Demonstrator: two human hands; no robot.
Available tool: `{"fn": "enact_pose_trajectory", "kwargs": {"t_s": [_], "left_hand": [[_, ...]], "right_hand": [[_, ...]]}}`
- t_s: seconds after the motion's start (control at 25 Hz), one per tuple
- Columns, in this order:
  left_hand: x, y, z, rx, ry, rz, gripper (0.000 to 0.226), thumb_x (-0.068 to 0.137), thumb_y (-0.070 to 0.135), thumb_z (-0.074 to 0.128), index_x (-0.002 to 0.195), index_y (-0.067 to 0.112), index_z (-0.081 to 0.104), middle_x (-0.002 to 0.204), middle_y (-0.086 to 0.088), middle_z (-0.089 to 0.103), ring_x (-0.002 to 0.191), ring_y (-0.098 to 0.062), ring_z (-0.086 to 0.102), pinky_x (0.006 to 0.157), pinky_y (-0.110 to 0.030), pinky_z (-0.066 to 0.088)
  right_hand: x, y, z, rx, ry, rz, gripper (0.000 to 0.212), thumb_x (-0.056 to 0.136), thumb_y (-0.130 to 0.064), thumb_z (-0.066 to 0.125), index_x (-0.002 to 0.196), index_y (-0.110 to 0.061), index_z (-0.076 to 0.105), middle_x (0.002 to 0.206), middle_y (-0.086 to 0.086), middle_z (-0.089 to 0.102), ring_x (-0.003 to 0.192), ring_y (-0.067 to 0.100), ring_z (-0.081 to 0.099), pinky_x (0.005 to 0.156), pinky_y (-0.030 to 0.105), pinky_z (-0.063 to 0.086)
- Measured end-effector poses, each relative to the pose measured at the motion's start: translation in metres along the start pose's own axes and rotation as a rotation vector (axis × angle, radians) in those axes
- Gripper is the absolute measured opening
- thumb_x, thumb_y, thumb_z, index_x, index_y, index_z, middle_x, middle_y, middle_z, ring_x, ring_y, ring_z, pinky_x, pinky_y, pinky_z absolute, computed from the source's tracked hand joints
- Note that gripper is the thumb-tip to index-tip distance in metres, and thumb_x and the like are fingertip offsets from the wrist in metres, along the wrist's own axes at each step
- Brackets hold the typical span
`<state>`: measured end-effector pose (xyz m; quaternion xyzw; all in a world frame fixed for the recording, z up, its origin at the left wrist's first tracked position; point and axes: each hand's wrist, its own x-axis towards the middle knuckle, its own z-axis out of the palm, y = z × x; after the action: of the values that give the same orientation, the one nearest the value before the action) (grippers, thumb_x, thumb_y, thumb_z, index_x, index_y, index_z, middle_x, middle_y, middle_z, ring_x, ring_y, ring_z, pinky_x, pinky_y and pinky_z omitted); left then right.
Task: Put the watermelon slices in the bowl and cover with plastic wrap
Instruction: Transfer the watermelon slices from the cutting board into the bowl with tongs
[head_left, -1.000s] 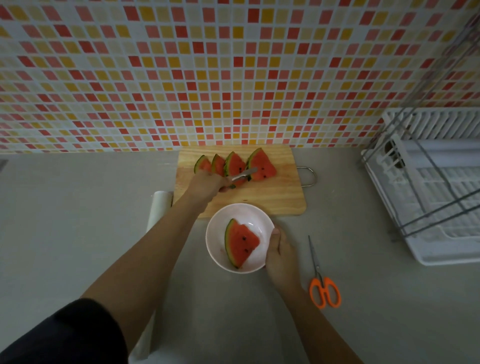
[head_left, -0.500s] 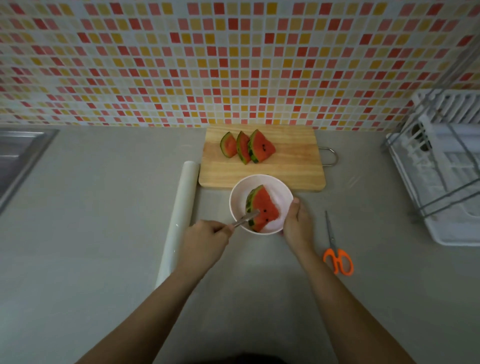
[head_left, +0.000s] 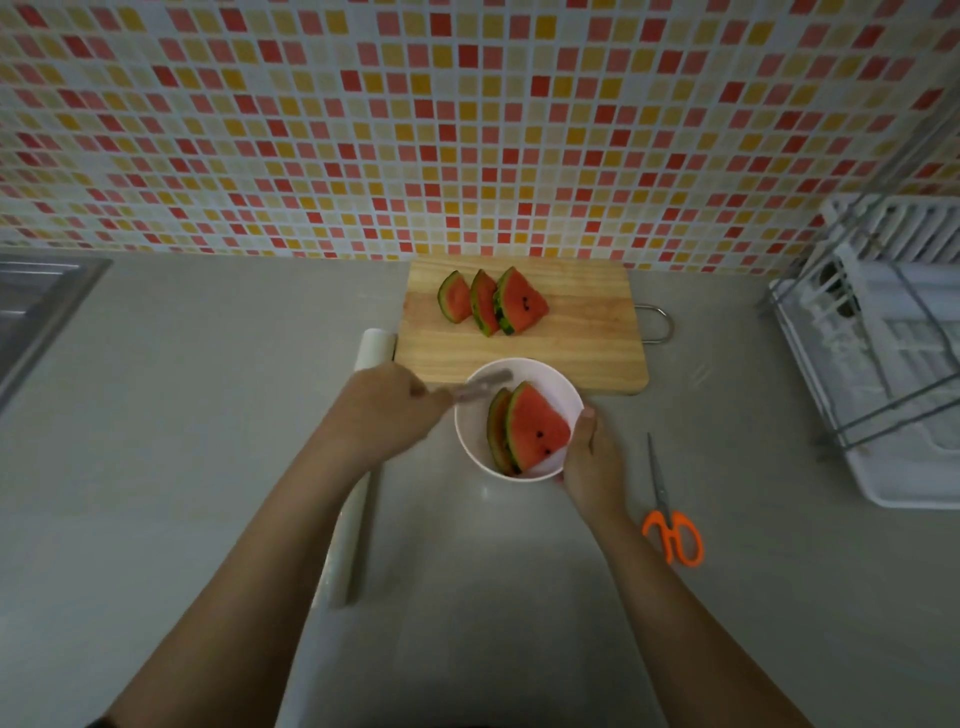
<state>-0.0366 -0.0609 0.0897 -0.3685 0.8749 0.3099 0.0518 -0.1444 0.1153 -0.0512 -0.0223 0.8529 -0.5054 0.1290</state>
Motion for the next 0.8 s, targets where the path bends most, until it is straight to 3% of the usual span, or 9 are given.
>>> {"fn": "enact_pose_trajectory", "kwargs": {"t_s": [0.08,0.2,0.4,0.56,0.68,0.8], "left_hand": [[0.029,0.006,0.004,-0.197,0.07,0.002,0.047,0.083,0.053,0.057,0.057,0.016,0.068,0.059,0.002,0.066,0.052,-0.005,0.055,0.051,-0.023,0.038],[0.07,0.01,0.03,-0.451,0.022,-0.121,0.034,0.084,0.04,0.064,0.062,0.014,0.064,0.068,-0.005,0.067,0.046,-0.009,0.049,0.05,-0.024,0.04],[0.107,0.012,0.06,-0.505,0.0,-0.191,0.037,0.081,0.041,0.064,0.059,0.011,0.065,0.071,-0.011,0.073,0.049,-0.017,0.051,0.056,-0.027,0.041],[0.119,0.024,0.065,-0.533,0.071,-0.192,0.027,0.085,0.024,0.061,0.07,0.004,0.07,0.074,-0.01,0.071,0.054,-0.016,0.051,0.065,-0.03,0.043],[0.103,0.023,0.058,-0.594,0.146,-0.174,0.024,0.084,0.02,0.061,0.06,0.016,0.065,0.07,-0.006,0.066,0.055,-0.016,0.049,0.065,-0.032,0.042],[0.06,0.009,0.049,-0.788,0.149,-0.156,0.027,0.084,0.018,0.065,0.057,0.017,0.065,0.059,-0.003,0.06,0.049,-0.014,0.043,0.055,-0.027,0.037]], "right_hand": [[0.0,0.001,0.001,0.005,-0.002,-0.003,0.043,0.098,-0.042,0.023,0.078,-0.019,0.053,0.066,-0.009,0.054,0.066,0.015,0.053,0.058,0.029,0.035],[0.001,0.003,0.001,0.005,-0.003,-0.005,0.04,0.098,-0.042,0.023,0.08,-0.024,0.054,0.069,-0.013,0.055,0.069,0.014,0.055,0.067,0.031,0.041],[0.005,0.006,0.003,-0.025,0.013,-0.037,0.049,0.093,-0.052,0.02,0.068,-0.025,0.052,0.065,-0.005,0.06,0.066,0.019,0.061,0.057,0.033,0.05],[0.008,0.009,0.004,0.002,-0.037,0.027,0.05,0.088,-0.058,0.019,0.079,-0.027,0.057,0.074,-0.005,0.064,0.073,0.015,0.064,0.068,0.046,0.057],[0.007,0.008,0.005,0.006,-0.026,0.019,0.051,0.091,-0.055,0.018,0.084,-0.026,0.059,0.075,-0.006,0.063,0.075,0.016,0.063,0.07,0.042,0.056],[0.005,0.005,0.005,0.001,0.006,0.003,0.047,0.094,-0.051,0.019,0.082,-0.026,0.056,0.073,-0.006,0.061,0.071,0.014,0.058,0.062,0.03,0.046]]}}
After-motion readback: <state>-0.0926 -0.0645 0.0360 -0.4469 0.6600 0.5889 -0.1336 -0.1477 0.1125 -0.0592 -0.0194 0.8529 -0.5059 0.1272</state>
